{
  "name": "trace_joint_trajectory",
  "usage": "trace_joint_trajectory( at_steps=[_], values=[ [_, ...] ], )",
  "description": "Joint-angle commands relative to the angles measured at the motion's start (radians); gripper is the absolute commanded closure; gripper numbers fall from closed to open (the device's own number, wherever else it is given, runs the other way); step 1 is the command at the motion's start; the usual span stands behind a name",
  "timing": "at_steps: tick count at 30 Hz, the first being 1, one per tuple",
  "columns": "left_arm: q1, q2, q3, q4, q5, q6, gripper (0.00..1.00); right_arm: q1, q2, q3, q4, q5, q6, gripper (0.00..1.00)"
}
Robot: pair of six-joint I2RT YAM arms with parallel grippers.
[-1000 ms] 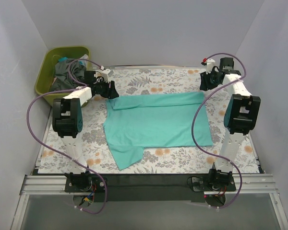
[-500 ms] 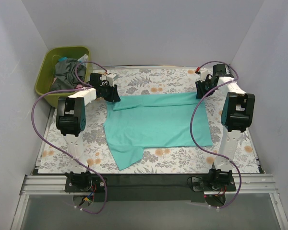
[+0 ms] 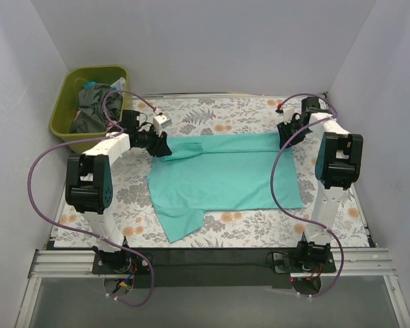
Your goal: Fold and stack the t-shirts
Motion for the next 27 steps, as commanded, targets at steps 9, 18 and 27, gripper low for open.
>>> trace_joint_trajectory(
  at_steps=[9,18,27],
  values=[
    [-0.015,-0.155,-0.130,-0.244,-0.002,0.456,0.51,-0.005,-0.107,0.062,-0.071,-0.036,-0.037,0.60],
    [0.019,0.026,0.079,-0.014,-0.057,-0.101,0.62,0.021,-0.020,0.140,-0.070,-0.050,0.013,0.64],
    [0.017,0.208,0.189,0.049,-0.215,-0.308,0.65,0.037,0.049,0.125,-0.068,0.021,0.016,0.65]
  ],
)
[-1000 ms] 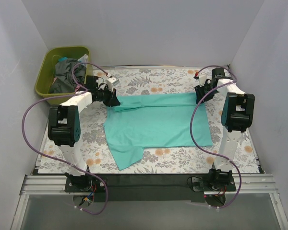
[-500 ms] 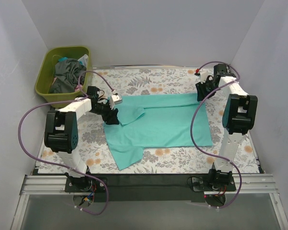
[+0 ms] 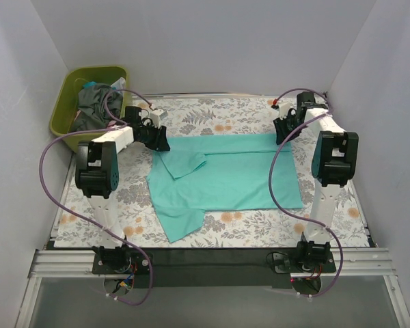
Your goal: Fold and stack the t-shirts
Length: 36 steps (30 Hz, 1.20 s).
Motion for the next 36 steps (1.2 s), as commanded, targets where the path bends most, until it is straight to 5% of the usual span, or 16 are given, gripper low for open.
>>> trace_joint_trajectory(
  at_steps=[1,8,13,17,18,23,26,30,36],
  values=[
    [-0.001,0.034,0.047,0.029,-0.110,-0.103,0.66,0.004,0.024,0.018,-0.002,0.037,0.005,0.65],
    [0.002,0.194,0.188,0.037,-0.247,-0.130,0.71,0.006,0.188,0.204,-0.003,0.087,0.047,0.62],
    [0.007,0.232,0.324,0.000,-0.188,-0.115,0.66,0.018,0.239,0.353,-0.003,0.081,0.076,0.52],
    [0.009,0.156,0.370,-0.047,-0.091,-0.106,0.55,0.018,0.080,0.270,-0.006,0.005,0.073,0.35],
    [0.009,0.115,0.383,-0.067,-0.060,-0.104,0.48,0.017,0.032,0.236,-0.003,-0.002,0.059,0.23],
    [0.010,-0.062,0.342,-0.175,-0.005,-0.057,0.39,0.015,-0.285,-0.056,-0.008,0.013,-0.076,0.11],
    [0.010,-0.214,0.173,-0.199,0.043,0.036,0.42,0.015,-0.430,-0.184,-0.018,0.036,-0.175,0.12],
    [0.009,-0.389,-0.132,-0.241,0.066,0.173,0.53,0.016,-0.540,-0.407,-0.051,0.054,-0.283,0.28],
    [-0.011,-0.584,-0.366,-0.319,0.046,0.357,0.57,0.030,-0.649,-0.618,-0.064,0.082,-0.343,0.48]
  ],
)
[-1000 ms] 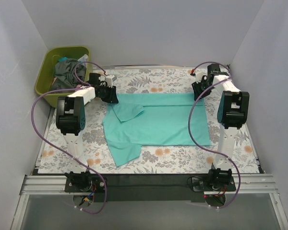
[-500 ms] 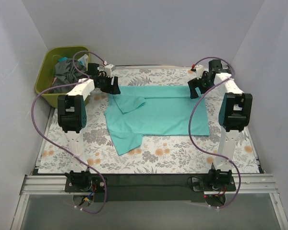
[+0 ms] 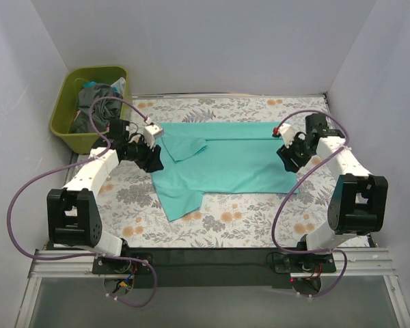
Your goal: Fold and stack the t-shirts
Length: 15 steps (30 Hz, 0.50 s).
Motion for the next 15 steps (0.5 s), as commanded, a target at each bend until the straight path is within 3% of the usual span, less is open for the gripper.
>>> trace_joint_trajectory(
  at_steps=[1,5,15],
  values=[
    [-0.024,-0.066,-0.122,-0.098,-0.004,0.168,0.57,0.014,-0.054,-0.101,-0.043,0.028,-0.075,0.48],
    [-0.078,-0.124,-0.217,-0.081,-0.079,0.190,0.57,0.076,-0.095,-0.190,-0.017,0.062,-0.091,0.50],
    [-0.159,-0.134,-0.277,-0.052,-0.163,0.182,0.57,0.091,-0.123,-0.333,0.057,0.139,-0.141,0.55]
  ],
)
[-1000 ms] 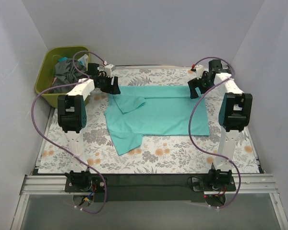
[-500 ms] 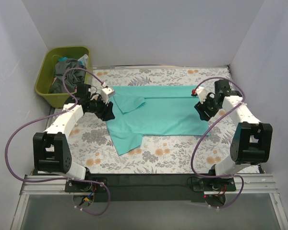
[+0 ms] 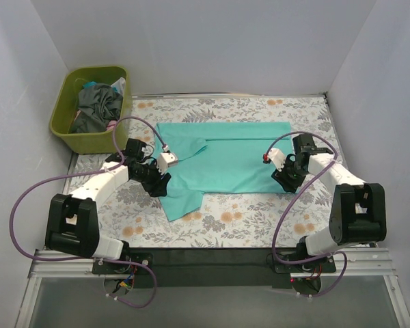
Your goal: Fold and stack the t-shirts
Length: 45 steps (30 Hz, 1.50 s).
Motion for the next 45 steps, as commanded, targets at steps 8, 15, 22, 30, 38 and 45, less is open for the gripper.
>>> trace_joint_trajectory(
  at_steps=[8,15,22,30,38,45],
  values=[
    [-0.037,-0.035,-0.047,0.043,-0.085,0.036,0.60,0.003,-0.080,-0.108,0.051,0.074,-0.086,0.56],
    [-0.054,-0.009,-0.105,0.109,-0.136,0.042,0.61,0.003,-0.068,-0.131,0.083,0.077,-0.083,0.58],
    [-0.085,0.028,-0.177,0.184,-0.180,0.042,0.61,0.004,-0.028,-0.157,0.137,0.080,-0.074,0.61],
    [-0.103,0.045,-0.216,0.204,-0.221,0.059,0.84,0.003,-0.013,-0.206,0.189,0.120,-0.080,0.80],
    [-0.106,-0.045,-0.190,0.044,-0.197,0.066,1.00,0.003,-0.074,-0.181,0.144,0.129,-0.085,0.99],
    [-0.106,-0.225,-0.154,-0.095,-0.142,0.056,1.00,0.003,-0.172,-0.166,0.074,0.120,-0.100,0.99]
  ],
)
